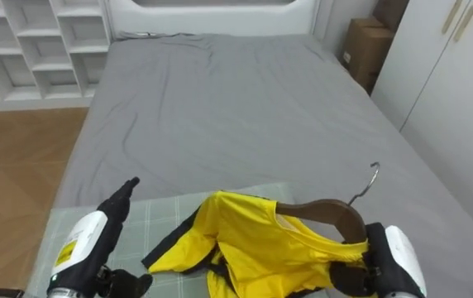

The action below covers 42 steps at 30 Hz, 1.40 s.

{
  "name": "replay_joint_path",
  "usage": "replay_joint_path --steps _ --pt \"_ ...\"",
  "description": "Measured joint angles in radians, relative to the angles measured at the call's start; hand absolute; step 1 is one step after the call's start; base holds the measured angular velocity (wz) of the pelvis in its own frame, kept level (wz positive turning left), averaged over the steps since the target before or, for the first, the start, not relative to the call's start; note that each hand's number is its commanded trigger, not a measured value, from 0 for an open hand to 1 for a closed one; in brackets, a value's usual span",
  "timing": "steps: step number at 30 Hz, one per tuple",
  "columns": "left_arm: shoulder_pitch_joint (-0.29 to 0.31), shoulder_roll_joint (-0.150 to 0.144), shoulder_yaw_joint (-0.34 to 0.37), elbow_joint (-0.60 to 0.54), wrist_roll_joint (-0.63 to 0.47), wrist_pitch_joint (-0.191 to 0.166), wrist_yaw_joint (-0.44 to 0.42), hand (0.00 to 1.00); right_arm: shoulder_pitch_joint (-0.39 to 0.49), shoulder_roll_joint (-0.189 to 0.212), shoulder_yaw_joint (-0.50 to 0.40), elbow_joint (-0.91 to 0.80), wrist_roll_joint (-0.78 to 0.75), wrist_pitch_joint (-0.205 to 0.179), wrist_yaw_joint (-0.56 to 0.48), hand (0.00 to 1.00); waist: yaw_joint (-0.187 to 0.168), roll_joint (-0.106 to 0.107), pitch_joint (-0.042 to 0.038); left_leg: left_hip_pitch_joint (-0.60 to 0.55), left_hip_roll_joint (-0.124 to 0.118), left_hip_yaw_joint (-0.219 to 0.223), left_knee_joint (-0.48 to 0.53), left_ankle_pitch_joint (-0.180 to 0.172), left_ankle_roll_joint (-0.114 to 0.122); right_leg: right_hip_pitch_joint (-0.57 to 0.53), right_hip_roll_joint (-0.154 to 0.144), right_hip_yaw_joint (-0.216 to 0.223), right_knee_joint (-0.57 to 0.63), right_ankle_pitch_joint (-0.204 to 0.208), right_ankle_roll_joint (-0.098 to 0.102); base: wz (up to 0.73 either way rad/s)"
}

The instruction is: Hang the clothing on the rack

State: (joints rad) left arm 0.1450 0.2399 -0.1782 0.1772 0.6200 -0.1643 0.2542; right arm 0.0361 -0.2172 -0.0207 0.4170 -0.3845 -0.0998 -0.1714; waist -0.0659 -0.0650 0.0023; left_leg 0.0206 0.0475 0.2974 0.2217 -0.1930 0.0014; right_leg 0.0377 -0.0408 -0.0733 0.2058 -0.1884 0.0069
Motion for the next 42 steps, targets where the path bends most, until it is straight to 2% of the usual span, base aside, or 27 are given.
replay_joint_path --steps 7,10,13,15,16,17,18,19,20,21,22,23,24,25,26,27,28,29,30,33,34,35,36,37,39,41,42 --pt "-0.007 -0.006 -0.018 -0.005 -0.025 -0.001 -0.001 0.00 0.010 0.018 -0.001 0.000 -0.011 -0.034 -0.001 1.00 -0.087 0.034 0.0002 -0.011 0.022 0.069 0.003 -0.004 -0.003 -0.038 0.020 0.072 0.001 0.021 -0.004 -0.34" --pt "-0.032 -0.006 -0.043 -0.005 -0.065 -0.001 -0.020 0.00 0.027 0.027 -0.001 0.000 -0.012 -0.034 -0.012 1.00 -0.124 0.054 0.0013 -0.007 0.050 0.111 0.038 -0.028 -0.013 -0.041 0.039 0.104 0.001 0.028 -0.010 -0.45" --pt "-0.072 -0.011 -0.048 0.000 -0.105 -0.004 -0.029 0.00 0.034 0.030 -0.001 0.000 -0.014 -0.034 -0.032 1.00 -0.138 0.069 0.0096 -0.008 0.099 0.156 0.128 -0.065 -0.029 -0.059 0.072 0.149 0.037 0.022 -0.021 -0.70" --pt "-0.092 -0.015 -0.044 0.001 -0.147 -0.003 -0.028 0.00 0.034 0.033 -0.001 0.000 -0.016 -0.033 -0.039 1.00 -0.137 0.070 0.0125 -0.021 0.156 0.181 0.263 -0.106 -0.047 -0.098 0.107 0.193 0.126 -0.027 -0.043 -0.92" --pt "-0.092 -0.017 -0.044 0.002 -0.160 -0.003 -0.028 0.00 0.034 0.033 -0.001 0.000 -0.019 -0.033 -0.043 1.00 -0.133 0.068 0.0122 -0.033 0.169 0.173 0.317 -0.106 -0.047 -0.108 0.116 0.213 0.153 -0.040 -0.048 -1.12" --pt "-0.092 -0.021 -0.047 0.003 -0.176 -0.003 -0.029 0.00 0.034 0.028 0.002 -0.002 -0.032 -0.033 -0.060 1.00 -0.117 0.072 0.0136 -0.065 0.188 0.114 0.429 -0.100 -0.044 -0.120 0.140 0.257 0.197 -0.056 -0.057 -1.38" --pt "-0.092 -0.028 -0.047 0.008 -0.199 -0.003 -0.030 0.00 0.033 0.024 0.015 -0.002 -0.033 -0.029 -0.081 1.00 -0.098 0.080 0.0158 -0.098 0.193 0.023 0.539 -0.076 -0.030 -0.123 0.172 0.322 0.233 -0.063 -0.066 -1.87" --pt "-0.092 -0.037 -0.046 0.025 -0.220 -0.003 -0.030 0.00 0.031 0.017 0.043 -0.003 -0.031 -0.022 -0.090 1.00 -0.076 0.074 0.0211 -0.138 0.178 -0.075 0.625 -0.047 -0.017 -0.108 0.202 0.411 0.263 -0.066 -0.070 -1.62" --pt "-0.092 -0.043 -0.046 0.037 -0.225 -0.003 -0.031 0.00 0.032 0.017 0.052 -0.003 -0.031 -0.019 -0.089 1.00 -0.067 0.075 0.0196 -0.151 0.144 -0.131 0.634 -0.052 -0.015 -0.105 0.210 0.447 0.269 -0.069 -0.071 -1.77" --pt "-0.092 -0.058 -0.045 0.049 -0.226 -0.001 -0.031 0.00 0.025 0.017 0.063 -0.004 -0.028 -0.015 -0.089 1.00 -0.048 0.071 0.0189 -0.170 0.051 -0.253 0.595 -0.063 -0.017 -0.105 0.220 0.524 0.280 -0.067 -0.068 -1.49" --pt "-0.092 -0.064 -0.045 0.052 -0.226 -0.001 -0.031 0.00 0.021 0.016 0.068 -0.004 -0.027 -0.013 -0.089 1.00 -0.034 0.071 0.0194 -0.178 0.011 -0.298 0.562 -0.064 -0.019 -0.106 0.225 0.563 0.279 -0.062 -0.064 -2.05" --pt "-0.091 -0.072 -0.044 0.058 -0.226 -0.003 -0.029 0.00 0.013 0.014 0.081 -0.004 -0.030 -0.009 -0.088 1.00 -0.007 0.070 0.0197 -0.190 -0.045 -0.371 0.471 -0.065 -0.020 -0.112 0.233 0.621 0.275 -0.048 -0.060 -1.91" --pt "-0.088 -0.073 -0.043 0.059 -0.225 -0.003 -0.029 0.00 0.009 0.014 0.093 -0.005 -0.031 -0.008 -0.087 1.00 -0.007 0.069 0.0201 -0.193 -0.077 -0.449 0.352 -0.062 -0.024 -0.122 0.251 0.668 0.277 -0.046 -0.055 -1.69" --pt "-0.088 -0.073 -0.043 0.059 -0.225 -0.003 -0.029 0.00 0.009 0.014 0.095 -0.005 -0.032 -0.008 -0.087 1.00 -0.008 0.072 0.0185 -0.192 -0.079 -0.482 0.297 -0.058 -0.020 -0.126 0.262 0.681 0.279 -0.047 -0.053 -1.30" --pt "-0.088 -0.071 -0.043 0.063 -0.224 -0.005 -0.027 0.00 0.008 0.017 0.094 -0.002 -0.033 -0.004 -0.087 1.00 -0.005 0.078 0.0122 -0.192 -0.078 -0.491 0.248 -0.042 -0.034 -0.137 0.282 0.709 0.293 -0.051 -0.047 -1.12" --pt "-0.088 -0.069 -0.039 0.082 -0.223 -0.003 -0.018 0.00 0.004 0.028 0.094 -0.002 -0.052 0.002 -0.087 1.00 -0.008 0.049 0.0056 -0.178 -0.071 -0.447 0.225 -0.041 -0.029 -0.163 0.264 0.671 0.310 -0.057 -0.040 -1.12" --pt "-0.087 -0.071 -0.038 0.091 -0.223 0.000 -0.012 0.00 -0.001 0.028 0.094 -0.003 -0.058 0.002 -0.087 1.00 -0.008 0.041 0.0088 -0.173 -0.070 -0.426 0.221 -0.042 -0.027 -0.176 0.248 0.631 0.308 -0.056 -0.038 -1.05" --pt "-0.087 -0.074 -0.045 0.118 -0.225 0.005 0.000 0.00 -0.011 0.026 0.087 -0.007 -0.059 0.002 -0.087 1.00 -0.009 0.044 0.0136 -0.171 -0.067 -0.390 0.226 -0.050 -0.018 -0.189 0.225 0.552 0.288 -0.045 -0.034 -0.91" --pt "-0.088 -0.075 -0.057 0.144 -0.227 0.007 0.002 0.00 -0.014 0.025 0.076 -0.011 -0.058 0.002 -0.088 1.00 -0.011 0.056 0.0127 -0.171 -0.056 -0.361 0.230 -0.062 -0.010 -0.192 0.208 0.507 0.257 -0.032 -0.031 -0.85" --pt "-0.087 -0.070 -0.061 0.165 -0.230 0.007 0.008 0.00 -0.018 0.022 0.069 -0.039 -0.072 0.009 -0.088 1.00 -0.004 0.069 0.0114 -0.161 -0.048 -0.293 0.215 -0.071 0.006 -0.206 0.184 0.485 0.225 -0.019 -0.018 -0.77" --pt "-0.087 -0.069 -0.057 0.166 -0.238 0.007 0.015 0.00 -0.029 0.022 0.073 -0.039 -0.073 0.011 -0.082 1.00 0.031 0.072 0.0126 -0.145 -0.034 -0.239 0.202 -0.078 0.011 -0.220 0.180 0.474 0.222 -0.009 -0.016 -1.07" --pt "-0.087 -0.069 -0.056 0.166 -0.239 0.007 0.020 0.00 -0.038 0.022 0.075 -0.039 -0.075 0.011 -0.073 1.00 0.047 0.077 0.0133 -0.140 -0.026 -0.213 0.201 -0.084 0.012 -0.229 0.174 0.447 0.219 -0.002 -0.016 -1.27" --pt "-0.087 -0.064 -0.054 0.166 -0.259 0.006 0.023 0.00 -0.057 0.022 0.083 -0.039 -0.078 0.011 -0.062 1.00 0.063 0.086 0.0164 -0.130 -0.012 -0.171 0.197 -0.093 0.016 -0.245 0.149 0.355 0.211 0.010 -0.021 -0.95" --pt "-0.086 -0.062 -0.053 0.166 -0.268 0.006 0.025 0.00 -0.063 0.022 0.088 -0.040 -0.083 0.011 -0.058 1.00 0.073 0.088 0.0161 -0.120 -0.005 -0.147 0.189 -0.095 0.017 -0.254 0.136 0.307 0.211 0.016 -0.025 -1.09" --pt "-0.084 -0.060 -0.020 0.166 -0.283 0.005 0.026 0.00 -0.075 0.023 0.101 -0.041 -0.108 0.011 -0.033 1.00 0.106 0.091 0.0155 -0.090 0.005 -0.074 0.170 -0.108 0.019 -0.274 0.092 0.155 0.212 0.027 -0.041 -0.95" --pt "-0.081 -0.057 0.009 0.166 -0.301 0.004 0.026 0.00 -0.077 0.023 0.115 -0.044 -0.110 0.011 -0.016 1.00 0.112 0.089 0.0147 -0.072 0.009 -0.038 0.159 -0.118 0.017 -0.281 0.080 0.090 0.211 0.031 -0.049 -0.68" --pt "-0.081 -0.053 0.017 0.166 -0.303 0.004 0.026 0.00 -0.076 0.023 0.121 -0.045 -0.110 0.011 -0.011 1.00 0.118 0.089 0.0149 -0.060 0.010 -0.017 0.146 -0.119 0.017 -0.282 0.079 0.088 0.210 0.031 -0.050 -0.59"
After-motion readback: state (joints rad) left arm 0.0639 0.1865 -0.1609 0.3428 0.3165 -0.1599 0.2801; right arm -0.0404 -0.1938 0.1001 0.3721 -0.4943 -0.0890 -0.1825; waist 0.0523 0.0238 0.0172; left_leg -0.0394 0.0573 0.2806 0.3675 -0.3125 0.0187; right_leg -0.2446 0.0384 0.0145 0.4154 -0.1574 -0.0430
